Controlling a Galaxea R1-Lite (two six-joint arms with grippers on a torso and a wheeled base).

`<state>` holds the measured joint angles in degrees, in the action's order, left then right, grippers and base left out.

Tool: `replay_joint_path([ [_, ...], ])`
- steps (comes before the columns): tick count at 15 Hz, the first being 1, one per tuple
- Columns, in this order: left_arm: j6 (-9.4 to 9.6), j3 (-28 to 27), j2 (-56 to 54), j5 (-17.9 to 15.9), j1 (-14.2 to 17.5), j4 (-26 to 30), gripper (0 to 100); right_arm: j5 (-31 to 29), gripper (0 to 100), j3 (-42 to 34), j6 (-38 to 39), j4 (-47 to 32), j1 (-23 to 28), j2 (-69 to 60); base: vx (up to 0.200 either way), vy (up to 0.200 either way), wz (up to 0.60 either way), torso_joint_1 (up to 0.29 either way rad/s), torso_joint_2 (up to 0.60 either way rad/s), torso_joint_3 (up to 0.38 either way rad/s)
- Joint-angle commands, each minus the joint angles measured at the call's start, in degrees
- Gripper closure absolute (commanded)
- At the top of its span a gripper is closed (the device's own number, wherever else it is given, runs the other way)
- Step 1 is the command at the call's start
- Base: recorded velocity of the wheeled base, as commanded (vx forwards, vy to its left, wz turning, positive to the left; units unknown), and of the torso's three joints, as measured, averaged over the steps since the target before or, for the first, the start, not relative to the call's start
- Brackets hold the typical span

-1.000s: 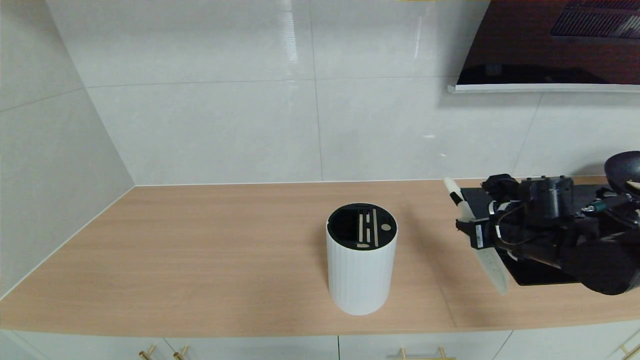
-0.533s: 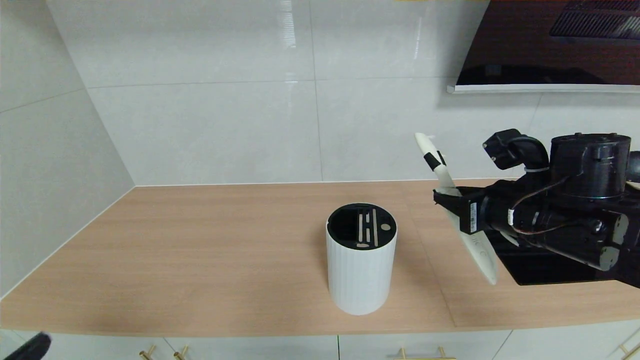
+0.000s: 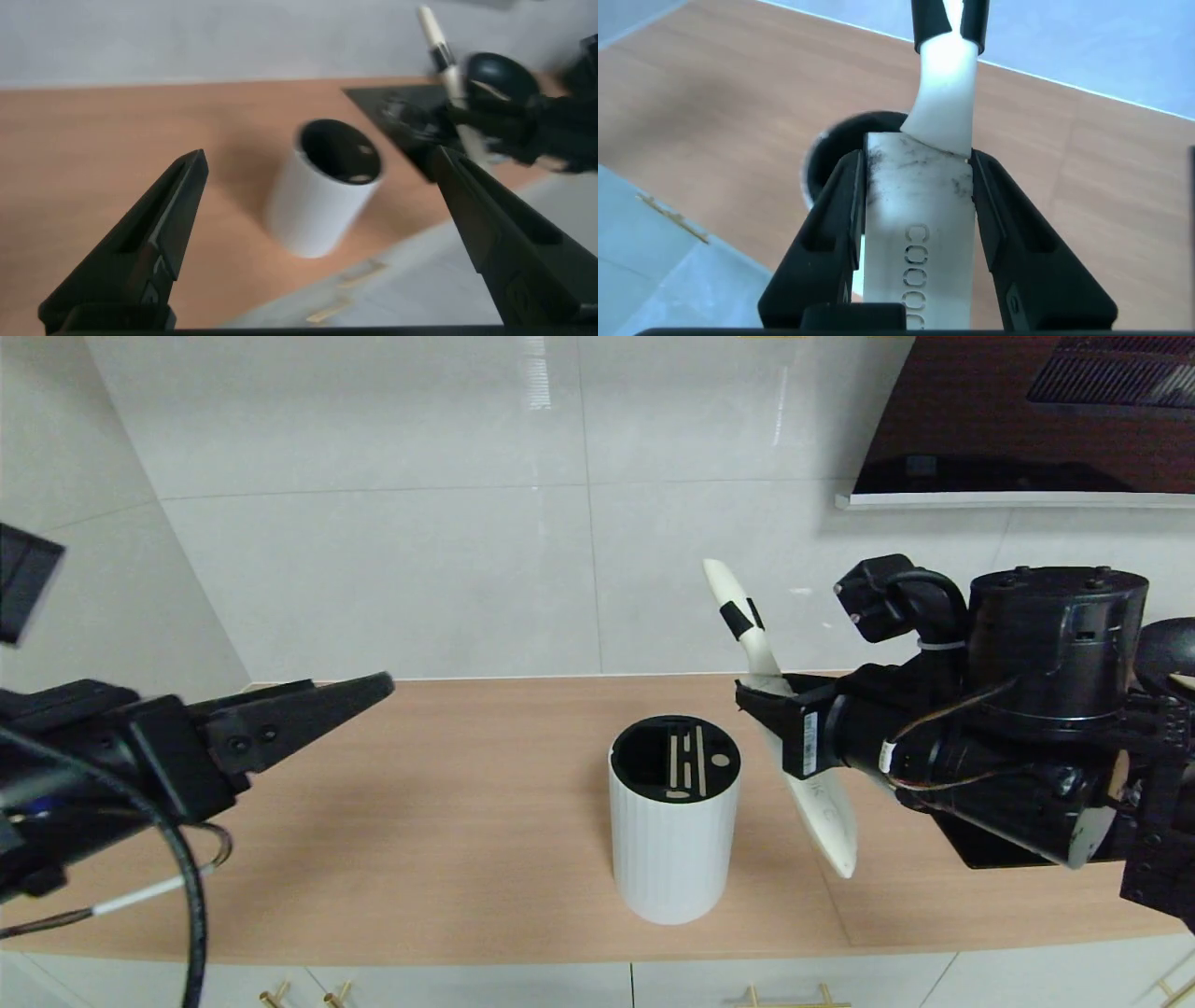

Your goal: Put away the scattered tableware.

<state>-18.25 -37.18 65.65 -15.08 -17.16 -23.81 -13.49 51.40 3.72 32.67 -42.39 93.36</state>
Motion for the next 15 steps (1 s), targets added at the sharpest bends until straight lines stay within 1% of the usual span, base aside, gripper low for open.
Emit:
replay_joint_path([
  [1, -3.02, -6.59, 12.93, -0.13, -2.7, -3.09, 0, -2.5, 100, 1.6, 3.05, 0.29, -4.11, 4.03, 0.0, 0.0, 0.0, 0.0, 0.0, 0.0],
  [2, -3.46, -9.84, 16.27, -0.04, -3.4, -3.09, 0, -4.96, 100, 2.04, 4.28, 0.2, -4.72, 4.38, 0.0, 0.0, 0.0, 0.0, 0.0, 0.0],
  [3, -3.46, -11.51, 18.46, 0.14, -4.11, -3.09, 0, -5.49, 100, 2.48, 4.37, 0.02, -5.16, 4.47, 0.0, 0.0, 0.0, 0.0, 0.0, 0.0],
  [5, -3.64, -11.77, 19.78, -0.13, -6.21, -3.0, 0, -5.58, 100, 2.75, 4.81, 0.02, -6.48, 5.26, 0.0, 0.0, 0.0, 0.0, 0.0, 0.0],
  [6, -4.07, -10.98, 19.96, -0.21, -9.47, -3.0, 0, -5.75, 100, 2.83, 5.95, 0.02, -8.24, 5.61, 0.0, 0.0, 0.0, 0.0, 0.0, 0.0],
  [8, -6.36, -11.33, 21.89, -0.21, -13.77, -3.53, 0, -5.84, 100, 3.54, 7.44, -0.06, -10.35, 6.49, 0.0, 0.0, 0.0, 0.0, 0.0, 0.0],
  [9, -7.5, -11.42, 23.47, -0.13, -15.09, -4.93, 0, -5.75, 100, 3.62, 7.53, -0.06, -10.7, 7.02, 0.0, 0.0, 0.0, 0.0, 0.0, 0.0],
  [10, -8.12, -11.42, 25.76, -0.04, -15.53, -7.31, 0, -5.75, 100, 3.71, 7.97, -0.06, -10.88, 7.45, 0.0, 0.0, 0.0, 0.0, 0.0, 0.0],
  [12, -8.47, -11.51, 29.63, -0.04, -15.53, -13.81, 0, -5.84, 100, 3.89, 9.55, -0.06, -12.54, 7.63, 0.0, 0.0, 0.0, 0.0, 0.0, 0.0],
  [13, -8.82, -11.6, 30.59, -0.21, -15.53, -15.74, 0, -5.84, 100, 3.98, 9.9, -0.06, -13.16, 7.63, 0.0, 0.0, 0.0, 0.0, 0.0, 0.0],
  [14, -8.91, -13.8, 31.91, -0.21, -15.53, -15.92, 0, -5.84, 100, 4.06, 10.43, -0.06, -13.16, 7.45, 0.0, 0.0, 0.0, 0.0, 0.0, 0.0],
  [15, -9.0, -14.76, 32.44, -0.04, -15.53, -15.92, 0, -5.84, 100, 4.06, 10.43, -0.06, -13.16, 7.37, 0.0, 0.0, 0.0, 0.0, 0.0, 0.0],
])
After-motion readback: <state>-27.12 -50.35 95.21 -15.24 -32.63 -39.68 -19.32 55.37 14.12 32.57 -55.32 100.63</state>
